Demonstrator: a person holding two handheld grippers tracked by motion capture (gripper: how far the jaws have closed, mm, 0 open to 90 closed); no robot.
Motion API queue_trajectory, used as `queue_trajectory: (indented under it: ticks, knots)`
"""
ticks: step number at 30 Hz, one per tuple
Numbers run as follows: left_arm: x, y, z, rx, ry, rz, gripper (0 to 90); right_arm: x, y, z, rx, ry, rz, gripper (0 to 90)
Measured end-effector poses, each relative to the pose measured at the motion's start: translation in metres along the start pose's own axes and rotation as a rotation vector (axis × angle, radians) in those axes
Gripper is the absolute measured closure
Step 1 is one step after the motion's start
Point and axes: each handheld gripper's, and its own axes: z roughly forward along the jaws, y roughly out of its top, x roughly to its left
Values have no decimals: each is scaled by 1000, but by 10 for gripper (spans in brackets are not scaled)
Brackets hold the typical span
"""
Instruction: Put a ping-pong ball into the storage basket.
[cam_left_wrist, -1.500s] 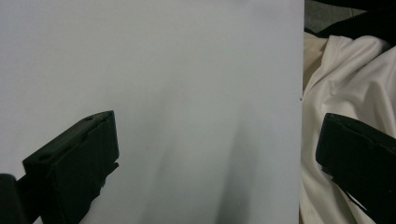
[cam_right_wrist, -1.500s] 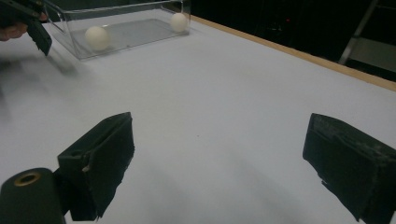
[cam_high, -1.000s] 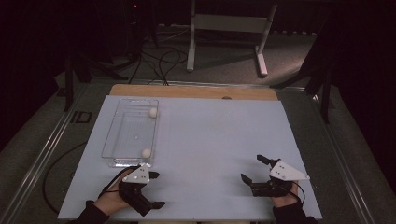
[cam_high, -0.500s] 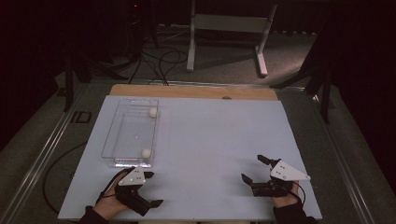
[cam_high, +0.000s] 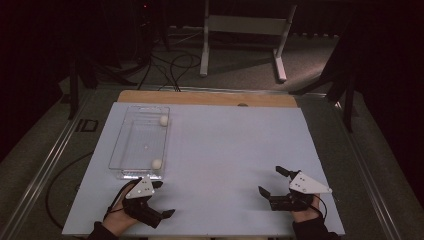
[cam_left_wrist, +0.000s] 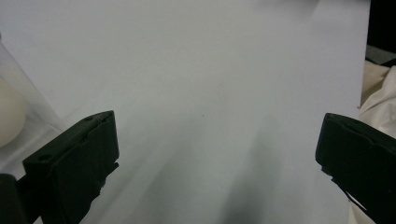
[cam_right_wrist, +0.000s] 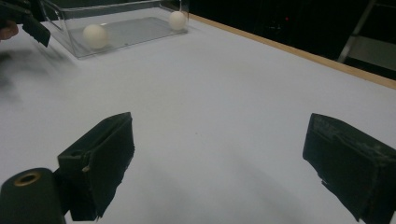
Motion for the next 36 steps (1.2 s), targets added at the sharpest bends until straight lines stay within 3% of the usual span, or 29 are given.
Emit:
queue_trajectory:
  ticks: [2,14,15,19,36]
  knots:
    - [-1,0,1,-13,20,-4,3,0,0,0,-1,-1,-1,88]
    - [0,0,4,-40,31,-18,3,-1,-1,1,6,-1,7,88]
    - [-1,-1,6,-52,53,-9,3,-1,-1,0,3,-1,5,88]
    - [-1,1,5,-91,49,-18,3,-1,0,0,2,-3,3,88]
    - [3,-1,7,-115,66,-1,3,0,-1,3,15,4,11,88]
